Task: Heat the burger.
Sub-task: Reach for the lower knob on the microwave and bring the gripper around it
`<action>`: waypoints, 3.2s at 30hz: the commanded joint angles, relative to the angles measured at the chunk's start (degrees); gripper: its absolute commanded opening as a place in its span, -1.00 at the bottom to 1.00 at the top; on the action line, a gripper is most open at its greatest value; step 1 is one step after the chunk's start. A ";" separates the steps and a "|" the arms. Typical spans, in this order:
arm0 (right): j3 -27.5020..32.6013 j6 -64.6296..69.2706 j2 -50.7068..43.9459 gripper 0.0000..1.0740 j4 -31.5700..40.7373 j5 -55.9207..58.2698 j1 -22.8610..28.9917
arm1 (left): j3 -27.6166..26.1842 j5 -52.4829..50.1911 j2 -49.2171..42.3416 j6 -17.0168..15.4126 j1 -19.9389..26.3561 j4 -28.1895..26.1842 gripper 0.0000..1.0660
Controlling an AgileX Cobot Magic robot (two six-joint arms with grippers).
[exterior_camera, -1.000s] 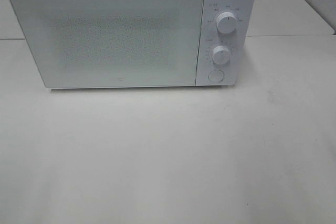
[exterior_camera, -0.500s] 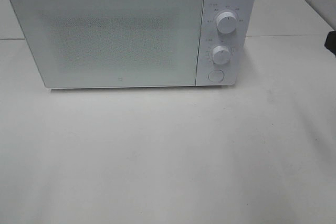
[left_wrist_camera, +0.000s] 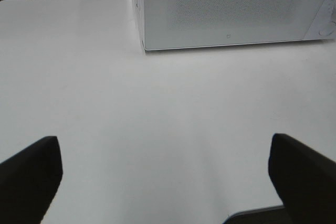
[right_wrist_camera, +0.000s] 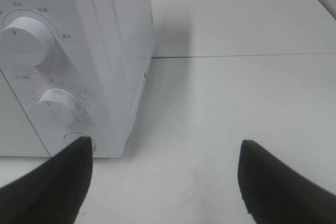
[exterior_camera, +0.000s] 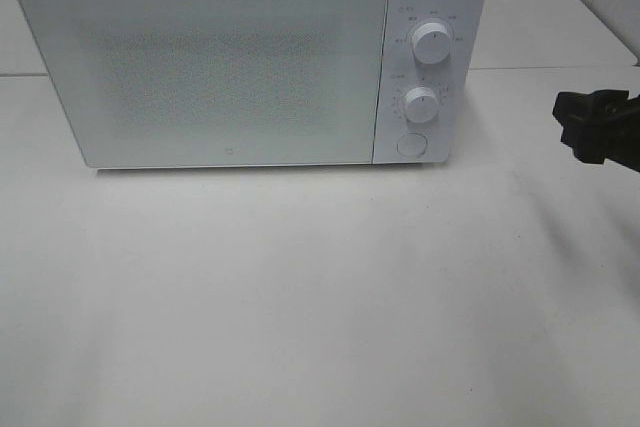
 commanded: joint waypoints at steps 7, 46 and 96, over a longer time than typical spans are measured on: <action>1.95 -11.86 9.51 0.42 13.81 -17.02 5.73 | 0.00 -0.80 -1.26 -0.06 0.11 -0.52 0.89; -17.53 -31.97 31.74 0.42 54.95 -32.31 42.91 | 0.00 -0.80 -1.26 -0.06 0.11 -0.57 0.89; -30.14 -20.45 43.77 0.42 43.72 -26.36 30.14 | 0.00 -0.80 -0.92 -0.06 0.11 -0.40 0.88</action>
